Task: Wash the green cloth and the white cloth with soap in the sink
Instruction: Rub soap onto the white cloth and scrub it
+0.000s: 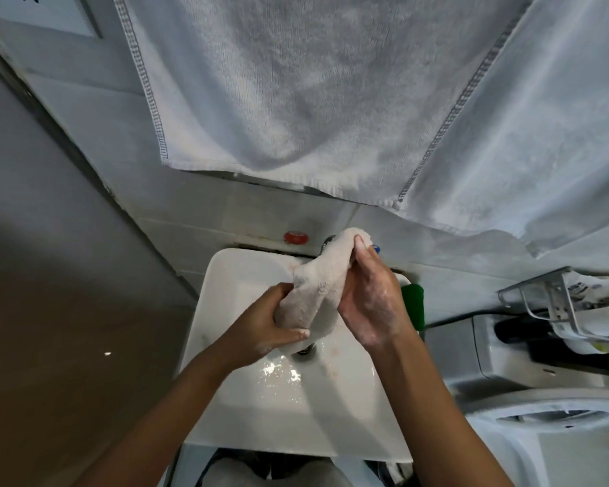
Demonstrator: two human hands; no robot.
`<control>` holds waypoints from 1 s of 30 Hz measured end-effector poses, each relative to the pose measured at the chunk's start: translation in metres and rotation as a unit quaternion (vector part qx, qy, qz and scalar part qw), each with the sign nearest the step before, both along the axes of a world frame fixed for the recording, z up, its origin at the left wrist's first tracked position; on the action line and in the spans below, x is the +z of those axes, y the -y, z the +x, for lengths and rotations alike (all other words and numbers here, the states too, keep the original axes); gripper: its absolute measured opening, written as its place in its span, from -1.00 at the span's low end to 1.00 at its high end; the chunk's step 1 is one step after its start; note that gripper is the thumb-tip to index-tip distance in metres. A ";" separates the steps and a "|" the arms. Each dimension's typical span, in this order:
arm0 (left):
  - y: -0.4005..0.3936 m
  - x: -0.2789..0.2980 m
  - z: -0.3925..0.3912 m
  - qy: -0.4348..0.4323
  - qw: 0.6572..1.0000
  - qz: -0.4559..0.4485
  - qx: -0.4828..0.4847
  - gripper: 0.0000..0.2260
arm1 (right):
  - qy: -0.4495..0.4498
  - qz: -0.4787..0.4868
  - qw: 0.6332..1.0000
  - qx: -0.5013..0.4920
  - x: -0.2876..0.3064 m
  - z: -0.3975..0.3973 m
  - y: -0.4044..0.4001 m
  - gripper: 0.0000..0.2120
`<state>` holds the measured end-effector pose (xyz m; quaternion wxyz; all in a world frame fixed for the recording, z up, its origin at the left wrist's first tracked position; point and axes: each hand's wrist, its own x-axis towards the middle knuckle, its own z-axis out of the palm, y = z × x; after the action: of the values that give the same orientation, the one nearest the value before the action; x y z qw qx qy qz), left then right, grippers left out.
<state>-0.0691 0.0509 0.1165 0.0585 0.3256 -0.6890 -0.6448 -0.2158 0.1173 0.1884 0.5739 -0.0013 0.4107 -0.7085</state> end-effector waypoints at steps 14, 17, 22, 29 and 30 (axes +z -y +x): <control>0.049 0.000 0.020 0.067 0.987 -0.114 0.088 -0.75 | -0.611 0.208 0.712 0.277 0.016 -0.028 -0.023 -0.26; 0.059 0.016 0.022 0.022 0.989 -0.121 0.083 -0.79 | -0.783 0.210 0.438 0.389 0.005 -0.016 -0.021 -0.58; 0.057 0.016 0.026 0.039 0.990 -0.116 0.067 -0.83 | -0.812 0.181 0.445 0.331 -0.017 -0.025 -0.010 -0.87; 0.042 0.024 0.025 -0.031 0.978 0.025 0.205 -0.84 | -0.570 0.120 0.771 0.255 -0.038 -0.008 -0.017 -0.91; 0.039 0.027 0.026 -0.057 0.976 0.056 0.200 -0.82 | -0.527 0.103 0.810 0.236 -0.040 -0.003 -0.018 -0.94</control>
<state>-0.0434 0.0122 0.1435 0.2069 0.4228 -0.5678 -0.6753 -0.2188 0.1350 0.1485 0.4156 -0.4119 0.7080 -0.3955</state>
